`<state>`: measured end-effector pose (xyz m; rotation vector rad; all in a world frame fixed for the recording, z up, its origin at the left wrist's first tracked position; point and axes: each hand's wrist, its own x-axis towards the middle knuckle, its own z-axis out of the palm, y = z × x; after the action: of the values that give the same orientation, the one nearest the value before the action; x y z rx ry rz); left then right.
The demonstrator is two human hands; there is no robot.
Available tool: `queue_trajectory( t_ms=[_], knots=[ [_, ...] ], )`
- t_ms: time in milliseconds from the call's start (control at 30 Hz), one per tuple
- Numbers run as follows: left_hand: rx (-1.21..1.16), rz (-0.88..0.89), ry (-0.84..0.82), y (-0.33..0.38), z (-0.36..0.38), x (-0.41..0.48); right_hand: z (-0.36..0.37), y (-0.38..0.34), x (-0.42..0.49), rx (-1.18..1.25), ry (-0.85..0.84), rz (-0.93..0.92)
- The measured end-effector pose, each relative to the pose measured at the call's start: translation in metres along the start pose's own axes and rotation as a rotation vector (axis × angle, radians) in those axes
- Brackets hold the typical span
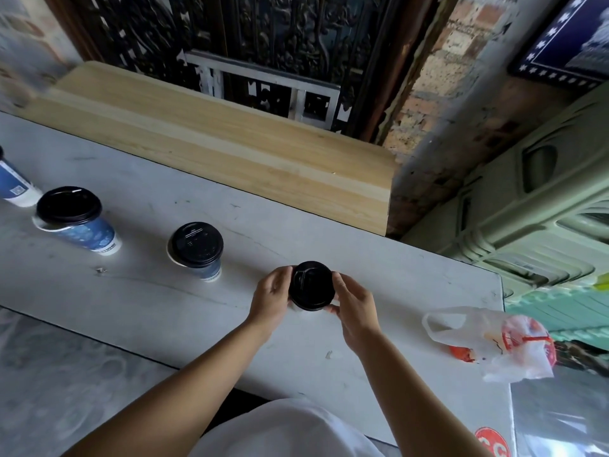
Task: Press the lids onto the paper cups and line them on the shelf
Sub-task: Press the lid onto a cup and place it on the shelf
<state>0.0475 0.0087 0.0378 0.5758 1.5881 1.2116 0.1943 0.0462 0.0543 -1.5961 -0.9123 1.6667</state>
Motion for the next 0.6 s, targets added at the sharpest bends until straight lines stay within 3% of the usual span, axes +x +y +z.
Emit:
queue_trajectory(
  t_ms=[333, 600],
  knots=[
    [0.113, 0.072, -0.031, 0.002, 0.002, 0.007, 0.006, 0.0, 0.002, 0.053, -0.007, 0.059],
    [0.123, 0.064, -0.016, -0.005, 0.005, 0.011, 0.008, 0.01, 0.007, -0.06, 0.04, -0.061]
  ],
)
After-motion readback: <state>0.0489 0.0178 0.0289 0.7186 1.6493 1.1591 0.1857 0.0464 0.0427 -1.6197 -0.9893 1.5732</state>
